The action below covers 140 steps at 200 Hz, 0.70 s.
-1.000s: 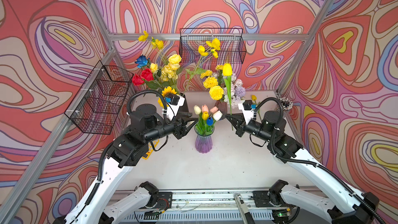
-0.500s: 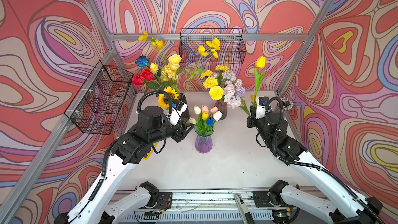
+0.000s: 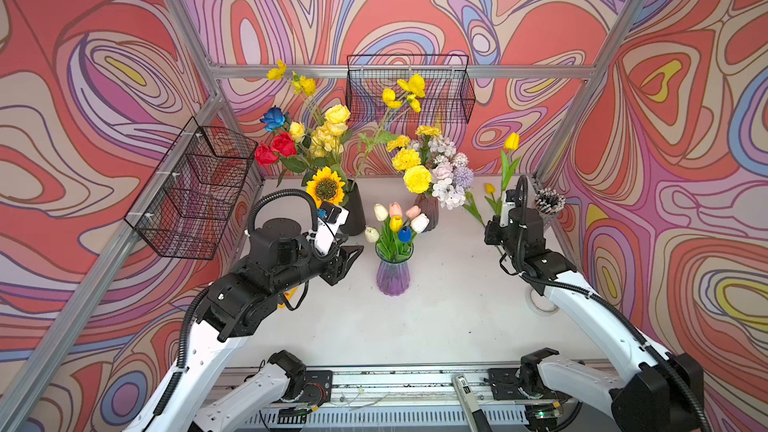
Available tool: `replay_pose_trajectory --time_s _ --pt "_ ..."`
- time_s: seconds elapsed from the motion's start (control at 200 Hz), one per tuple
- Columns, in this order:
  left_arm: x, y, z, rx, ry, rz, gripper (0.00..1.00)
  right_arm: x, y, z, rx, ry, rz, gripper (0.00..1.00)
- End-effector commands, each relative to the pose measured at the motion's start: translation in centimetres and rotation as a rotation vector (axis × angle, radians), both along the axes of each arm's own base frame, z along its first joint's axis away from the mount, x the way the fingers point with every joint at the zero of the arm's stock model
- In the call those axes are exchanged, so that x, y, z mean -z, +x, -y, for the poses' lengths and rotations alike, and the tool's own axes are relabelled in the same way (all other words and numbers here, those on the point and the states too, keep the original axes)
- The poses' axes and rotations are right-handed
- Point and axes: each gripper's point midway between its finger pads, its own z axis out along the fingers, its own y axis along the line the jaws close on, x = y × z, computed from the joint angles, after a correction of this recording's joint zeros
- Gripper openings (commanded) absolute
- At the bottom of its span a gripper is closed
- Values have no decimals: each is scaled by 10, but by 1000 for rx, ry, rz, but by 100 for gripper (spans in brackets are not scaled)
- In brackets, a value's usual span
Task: Pick out yellow flowers from the vase
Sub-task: Place the flower at the center of the board.
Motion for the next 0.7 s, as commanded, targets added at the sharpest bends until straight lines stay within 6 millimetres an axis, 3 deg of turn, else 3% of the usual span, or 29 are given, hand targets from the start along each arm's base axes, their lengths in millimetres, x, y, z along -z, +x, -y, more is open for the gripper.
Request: replay_pose_trajectory --time_s 0.0,0.23,0.486,0.696 --pt "10 -5 -8 -21 24 -23 53 24 7 -1 -49 47 -73 0" --pt "15 -11 -13 -26 33 -29 55 72 27 1 -103 99 -238 0" --pt "20 -17 -20 -46 44 -39 56 101 50 -5 -179 76 -355 0" --pt "23 -20 -24 -57 38 -29 59 129 53 -11 -233 56 -442 0"
